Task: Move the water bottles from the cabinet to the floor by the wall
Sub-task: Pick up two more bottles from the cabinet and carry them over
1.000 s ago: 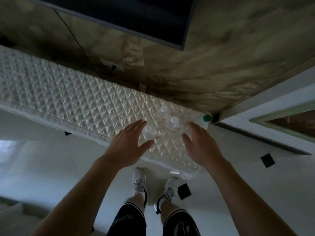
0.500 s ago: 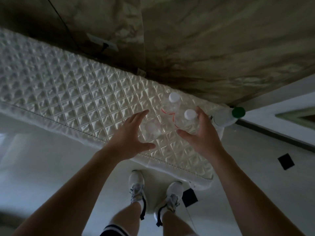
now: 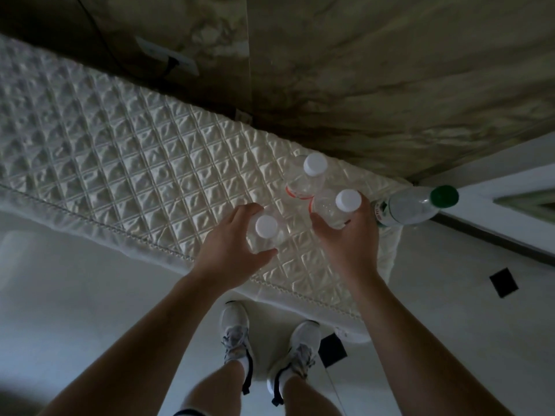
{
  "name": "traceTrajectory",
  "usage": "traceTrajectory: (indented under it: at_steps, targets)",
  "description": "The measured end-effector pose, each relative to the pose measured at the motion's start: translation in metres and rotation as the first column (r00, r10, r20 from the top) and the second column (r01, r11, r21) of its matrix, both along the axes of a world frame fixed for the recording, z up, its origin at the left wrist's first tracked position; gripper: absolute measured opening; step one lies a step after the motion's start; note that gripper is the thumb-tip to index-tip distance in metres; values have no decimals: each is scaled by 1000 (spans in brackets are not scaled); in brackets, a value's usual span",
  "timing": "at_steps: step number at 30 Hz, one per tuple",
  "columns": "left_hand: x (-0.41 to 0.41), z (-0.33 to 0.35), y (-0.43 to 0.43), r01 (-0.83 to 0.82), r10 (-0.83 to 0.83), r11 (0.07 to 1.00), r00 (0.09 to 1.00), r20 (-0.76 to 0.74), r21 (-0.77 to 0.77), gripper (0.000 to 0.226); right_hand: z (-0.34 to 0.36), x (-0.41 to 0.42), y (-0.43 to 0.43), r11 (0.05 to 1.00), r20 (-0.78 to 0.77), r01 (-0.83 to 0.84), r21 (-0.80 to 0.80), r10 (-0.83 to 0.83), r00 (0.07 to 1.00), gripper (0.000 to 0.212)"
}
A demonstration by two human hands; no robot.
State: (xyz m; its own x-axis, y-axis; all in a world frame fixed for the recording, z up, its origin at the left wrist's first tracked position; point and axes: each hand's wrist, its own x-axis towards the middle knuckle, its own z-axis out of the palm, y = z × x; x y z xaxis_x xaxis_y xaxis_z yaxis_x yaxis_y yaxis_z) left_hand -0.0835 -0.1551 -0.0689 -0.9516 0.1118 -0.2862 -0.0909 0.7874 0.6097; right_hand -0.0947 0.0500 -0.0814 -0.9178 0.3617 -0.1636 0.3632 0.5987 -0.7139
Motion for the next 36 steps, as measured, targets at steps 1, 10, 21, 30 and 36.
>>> traceTrajectory:
  at_steps: [1,10,21,30,36]
  targets:
    - [0,1,-1,1,-1,1000,1000,5,9,78,2,1,0,1000,0,-2,0,2,1000,62]
    - [-6,61,-17,-14,14,998,1000,1,55,77,69,14,3,1000,-13,-19,2,19,1000,63]
    - [-3,204,-45,-17,30,990,996,-90,140,73,228,32,-19,994,-87,-51,-97,43,995,59]
    - [19,311,-67,-66,110,966,979,-169,250,75,346,44,-37,982,-174,-138,-126,115,978,50]
    - [32,366,-75,-71,135,953,969,-204,294,76,409,51,-43,975,-241,-191,-115,159,958,56]
